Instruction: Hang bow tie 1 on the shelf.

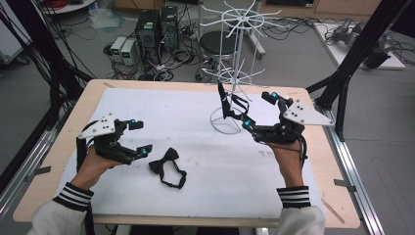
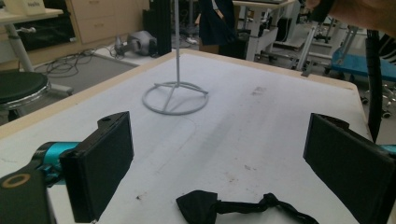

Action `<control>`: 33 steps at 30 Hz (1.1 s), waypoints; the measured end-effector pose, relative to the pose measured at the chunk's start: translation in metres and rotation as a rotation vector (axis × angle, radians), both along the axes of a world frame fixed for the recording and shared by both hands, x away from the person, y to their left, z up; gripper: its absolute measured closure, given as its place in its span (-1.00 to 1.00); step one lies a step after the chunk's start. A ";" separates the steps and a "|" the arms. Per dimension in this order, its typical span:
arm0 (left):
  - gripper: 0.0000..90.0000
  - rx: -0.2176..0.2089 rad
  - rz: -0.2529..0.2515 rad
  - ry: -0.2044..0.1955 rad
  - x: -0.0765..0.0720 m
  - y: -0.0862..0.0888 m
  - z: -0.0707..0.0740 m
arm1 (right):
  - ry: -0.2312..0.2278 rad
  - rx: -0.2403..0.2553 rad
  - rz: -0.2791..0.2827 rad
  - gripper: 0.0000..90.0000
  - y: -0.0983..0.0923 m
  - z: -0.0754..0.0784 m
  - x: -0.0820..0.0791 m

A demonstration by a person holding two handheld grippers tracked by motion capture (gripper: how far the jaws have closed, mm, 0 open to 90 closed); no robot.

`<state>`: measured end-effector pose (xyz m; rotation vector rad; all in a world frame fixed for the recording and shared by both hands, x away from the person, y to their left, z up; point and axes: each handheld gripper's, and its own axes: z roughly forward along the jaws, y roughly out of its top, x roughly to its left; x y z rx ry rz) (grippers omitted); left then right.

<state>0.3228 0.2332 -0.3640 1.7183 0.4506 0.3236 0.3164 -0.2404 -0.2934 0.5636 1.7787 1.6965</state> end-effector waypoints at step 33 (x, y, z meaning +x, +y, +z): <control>-0.80 -0.040 0.030 -0.070 -0.008 0.011 -0.018 | 0.060 0.025 0.081 -0.77 -0.015 -0.083 -0.033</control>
